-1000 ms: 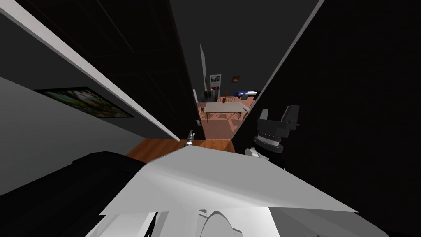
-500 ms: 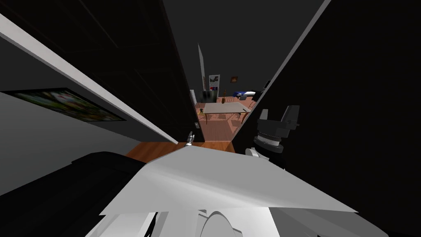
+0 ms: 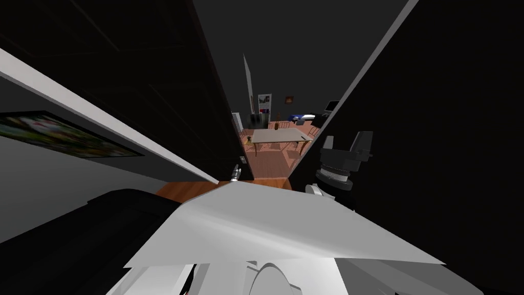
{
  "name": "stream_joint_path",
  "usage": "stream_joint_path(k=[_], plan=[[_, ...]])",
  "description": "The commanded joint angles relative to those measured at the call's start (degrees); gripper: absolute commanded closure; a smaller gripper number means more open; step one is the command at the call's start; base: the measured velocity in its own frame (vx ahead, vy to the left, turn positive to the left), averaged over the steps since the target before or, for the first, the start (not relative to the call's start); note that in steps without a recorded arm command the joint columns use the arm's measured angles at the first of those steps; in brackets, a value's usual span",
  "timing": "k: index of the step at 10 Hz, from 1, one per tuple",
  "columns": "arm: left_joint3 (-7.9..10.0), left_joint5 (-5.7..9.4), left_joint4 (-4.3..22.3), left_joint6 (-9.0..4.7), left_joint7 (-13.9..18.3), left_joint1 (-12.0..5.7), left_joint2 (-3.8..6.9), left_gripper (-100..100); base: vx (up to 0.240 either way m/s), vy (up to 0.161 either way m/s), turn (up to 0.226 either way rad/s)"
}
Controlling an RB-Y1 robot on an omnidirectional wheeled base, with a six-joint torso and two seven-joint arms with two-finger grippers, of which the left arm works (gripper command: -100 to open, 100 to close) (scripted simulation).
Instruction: Pull the door open
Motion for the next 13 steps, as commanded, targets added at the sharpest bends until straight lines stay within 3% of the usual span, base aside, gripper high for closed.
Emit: stream_joint_path(k=[1, 5, 6, 7, 12, 13], plan=[[0.71, 0.46, 0.95, -0.31, 0.44, -0.34, 0.59, -100, 0.177, -0.009, -0.076], [2.65, 1.69, 4.3, -1.45, 1.48, -1.66, 2.12, -100, 0.206, 0.007, -0.109], [2.37, 1.5, 3.59, -1.2, 1.25, -1.35, 1.81, -100, 0.089, 0.012, -0.006], [2.37, 1.5, 3.59, -1.2, 1.25, -1.35, 1.81, 100, -0.021, -0.006, 0.025], [2.37, 1.5, 3.59, -1.2, 1.25, -1.35, 1.81, 100, -0.015, -0.002, -0.006], [1.71, 1.2, 3.75, -1.85, 2.04, -0.65, 2.44, 100, -0.092, 0.008, -0.103]])
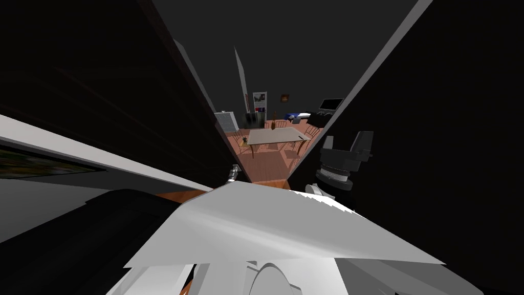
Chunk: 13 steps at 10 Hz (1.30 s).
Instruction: Pull the door open
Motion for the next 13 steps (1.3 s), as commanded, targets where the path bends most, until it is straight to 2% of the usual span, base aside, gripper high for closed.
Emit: stream_joint_path(k=[1, 8, 9, 10, 11, 13], plan=[[-0.56, -0.26, 0.05, -0.71, 0.72, 0.67, 0.49, 100, -0.159, 0.032, -0.112], [-3.7, -1.71, 0.23, -5.43, 5.33, 4.3, 4.55, 100, -0.214, 0.032, -0.14], [-3.62, -1.66, 0.59, -4.94, 4.9, 3.98, 4.11, 100, -0.083, 0.01, -0.03], [-4.27, -2.04, 1.06, -6.42, 5.75, 4.84, 4.81, 100, -0.137, 0.017, -0.133], [-4.39, -2.11, 1.14, -6.79, 5.94, 5.02, 5.01, 100, -0.193, 0.021, -0.132], [-4.92, -2.44, 1.55, -8.51, 6.8, 5.82, 5.92, 100, -0.198, 0.03, -0.127]])
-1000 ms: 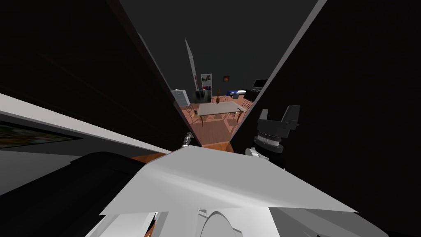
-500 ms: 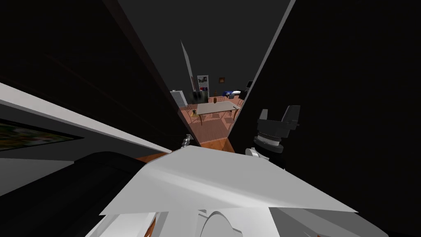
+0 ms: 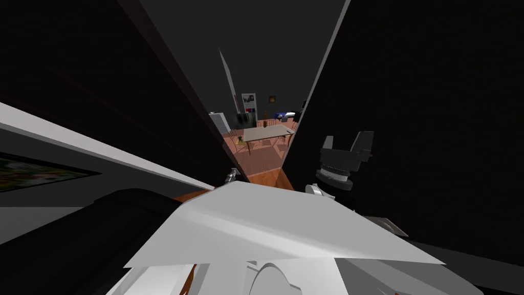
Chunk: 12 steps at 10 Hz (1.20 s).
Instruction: Pull the door open
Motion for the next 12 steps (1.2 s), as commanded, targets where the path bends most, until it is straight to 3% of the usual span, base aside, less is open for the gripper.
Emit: stream_joint_path(k=[1, 4, 5, 12], plan=[[-0.57, -0.34, 0.28, -1.55, 0.78, 1.07, 0.73, 100, -0.227, 0.062, -0.135], [-1.45, -0.89, 0.97, -4.44, 2.24, 2.43, 2.26, 100, -0.239, 0.034, -0.131], [-1.45, -0.87, 1.18, -3.86, 1.94, 1.95, 1.93, 100, -0.109, 0.006, -0.012], [-2.84, -1.97, 4.61, -9.48, 4.38, 2.68, 4.6, 100, -0.222, 0.049, -0.155]])
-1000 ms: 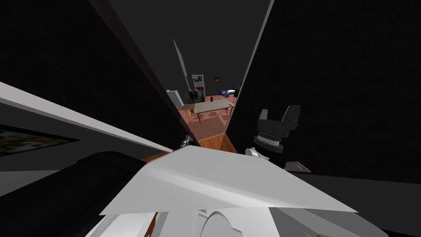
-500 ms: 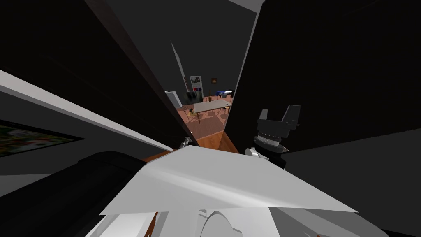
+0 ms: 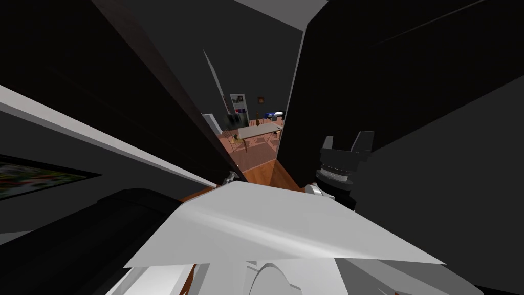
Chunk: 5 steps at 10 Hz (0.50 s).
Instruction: Pull the door open
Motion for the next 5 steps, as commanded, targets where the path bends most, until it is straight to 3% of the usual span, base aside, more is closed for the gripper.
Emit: stream_joint_path(k=[1, 2, 5], plan=[[-0.15, -0.17, 0.58, -1.27, 0.5, 0.21, 0.66, 100, -0.251, 0.062, -0.145], [-0.28, -0.21, 0.51, -0.77, 0.3, 0.07, 0.29, 100, -0.116, 0.015, -0.028], [-0.7, -0.63, 2.34, -2.67, 1.12, -0.29, 1.15, 100, -0.238, 0.065, -0.184]])
